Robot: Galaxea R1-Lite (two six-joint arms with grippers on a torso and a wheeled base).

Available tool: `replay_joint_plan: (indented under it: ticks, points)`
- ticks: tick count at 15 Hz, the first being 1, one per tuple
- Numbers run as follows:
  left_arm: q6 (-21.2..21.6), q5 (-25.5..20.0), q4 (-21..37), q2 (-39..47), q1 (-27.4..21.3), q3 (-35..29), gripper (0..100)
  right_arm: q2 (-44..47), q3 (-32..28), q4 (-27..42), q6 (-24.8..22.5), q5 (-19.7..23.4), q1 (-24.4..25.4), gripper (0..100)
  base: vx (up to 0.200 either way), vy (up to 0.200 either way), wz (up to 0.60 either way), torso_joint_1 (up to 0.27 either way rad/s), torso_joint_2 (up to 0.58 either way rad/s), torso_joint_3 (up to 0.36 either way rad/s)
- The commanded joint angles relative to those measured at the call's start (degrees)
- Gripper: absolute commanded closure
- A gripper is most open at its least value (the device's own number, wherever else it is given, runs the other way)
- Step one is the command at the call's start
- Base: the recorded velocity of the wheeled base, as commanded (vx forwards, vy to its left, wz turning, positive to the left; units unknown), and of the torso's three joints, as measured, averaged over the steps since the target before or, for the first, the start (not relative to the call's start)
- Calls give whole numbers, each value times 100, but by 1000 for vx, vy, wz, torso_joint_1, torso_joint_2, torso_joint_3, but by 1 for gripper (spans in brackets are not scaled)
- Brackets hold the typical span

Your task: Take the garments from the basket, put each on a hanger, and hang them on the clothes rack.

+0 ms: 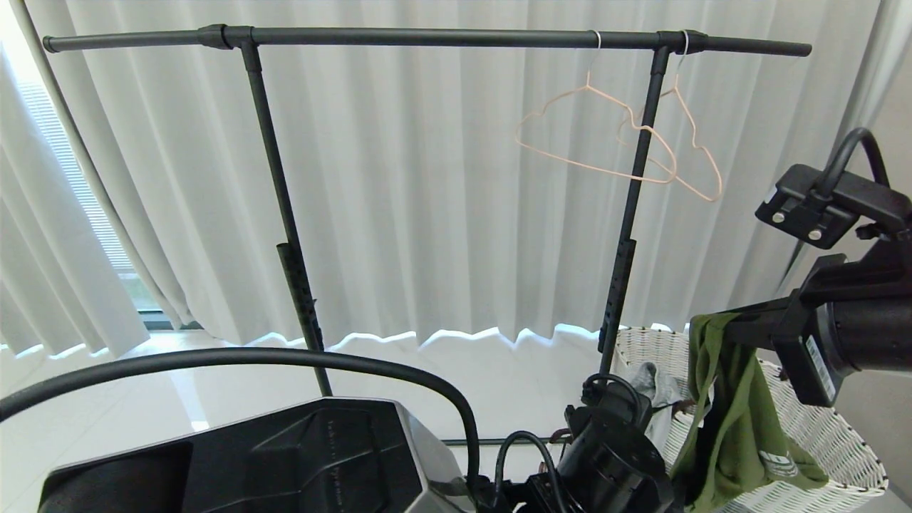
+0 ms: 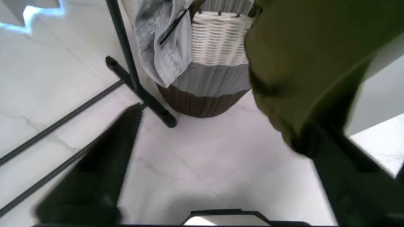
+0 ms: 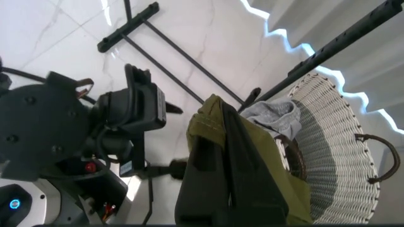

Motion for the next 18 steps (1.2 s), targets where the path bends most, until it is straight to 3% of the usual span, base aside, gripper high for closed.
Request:
replay_joint_plan:
  ticks: [1,4,6,8,11,13,18]
  points:
    - [-2,15,-1,66,-2,2,100,-12,3,-6,5,-4,3,100,0,0,0,0,0,0]
    - [-2,322,-141,66,-107,46,100,-12,3,3,23,-13,-32,100,0,0,0,0,0,0]
    - [-2,841,-528,-31,-195,28,100,-3,12,3,23,-13,-217,100,0,0,0,0,0,0]
    - [-397,850,-475,-708,-151,20,100,-3,-50,-15,-12,5,-402,100,0,0,0,0,0,0]
    - [-468,850,-1,-1956,24,99,100,15,-76,-507,-12,40,-463,100,0,0,0,0,0,0]
    - [-459,850,764,-2914,139,116,100,41,-155,-788,-21,268,-463,100,0,0,0,0,0,0]
    - [-441,850,2144,-4399,191,336,100,76,-366,-1061,-294,541,-445,100,0,0,0,0,0,0]
